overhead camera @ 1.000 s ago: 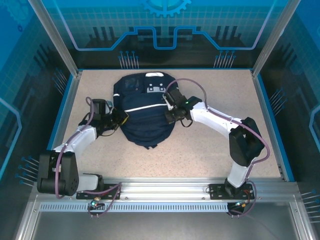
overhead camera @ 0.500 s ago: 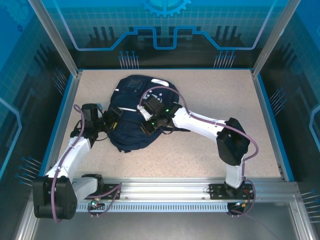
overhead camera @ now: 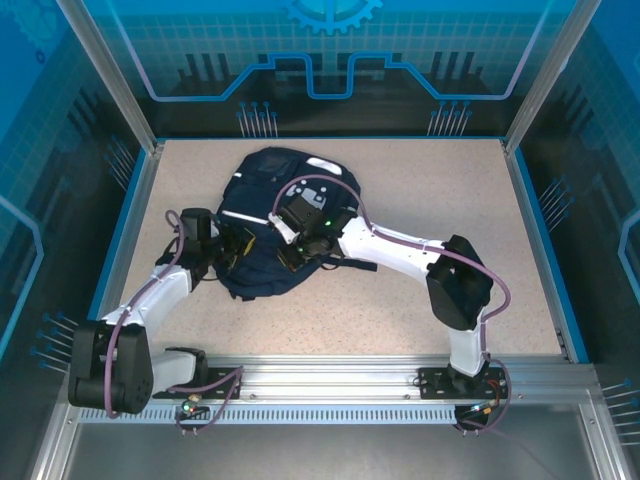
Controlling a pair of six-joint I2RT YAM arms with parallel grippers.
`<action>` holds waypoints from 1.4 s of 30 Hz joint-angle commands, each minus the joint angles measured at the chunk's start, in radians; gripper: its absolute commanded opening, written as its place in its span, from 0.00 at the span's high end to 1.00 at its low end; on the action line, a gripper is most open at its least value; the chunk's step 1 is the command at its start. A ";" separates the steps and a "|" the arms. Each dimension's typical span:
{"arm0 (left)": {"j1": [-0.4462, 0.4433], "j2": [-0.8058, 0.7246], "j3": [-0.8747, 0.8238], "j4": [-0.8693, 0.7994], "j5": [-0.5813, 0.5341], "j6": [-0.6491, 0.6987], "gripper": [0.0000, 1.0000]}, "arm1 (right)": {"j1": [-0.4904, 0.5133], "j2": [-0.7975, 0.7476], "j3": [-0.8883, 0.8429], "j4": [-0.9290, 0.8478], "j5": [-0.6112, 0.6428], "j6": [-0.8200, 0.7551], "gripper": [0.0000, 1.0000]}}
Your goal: Pack books, pencil case, and school supplies into a backpack
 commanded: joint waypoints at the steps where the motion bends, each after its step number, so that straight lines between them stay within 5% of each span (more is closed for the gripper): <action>1: -0.017 -0.002 -0.008 0.016 -0.029 0.047 1.00 | -0.009 -0.100 -0.065 -0.004 0.033 -0.078 1.00; 12: -0.018 -0.003 0.001 -0.066 -0.009 0.133 1.00 | -0.205 -0.098 -0.084 -0.019 0.167 -0.091 0.99; 20: -0.018 0.011 0.030 -0.080 0.030 0.204 1.00 | -0.248 -0.052 0.047 -0.079 0.270 0.061 0.76; 21: -0.018 0.007 0.041 -0.080 0.038 0.218 0.97 | -0.253 -0.073 0.040 -0.073 0.260 0.065 0.71; 25: -0.018 -0.027 0.110 -0.144 0.036 0.284 0.40 | -0.270 -0.210 -0.047 -0.015 0.234 0.071 0.42; 28: -0.015 -0.061 0.167 -0.220 -0.028 0.340 0.23 | -0.288 -0.333 -0.128 0.025 0.252 0.068 0.24; 34: -0.006 -0.130 0.236 -0.321 -0.276 0.472 0.01 | -0.353 -0.562 -0.302 0.100 0.450 0.054 0.02; 42: 0.005 -0.240 0.080 -0.162 -0.760 0.631 0.01 | -0.527 -0.743 -0.559 0.296 0.678 -0.006 0.00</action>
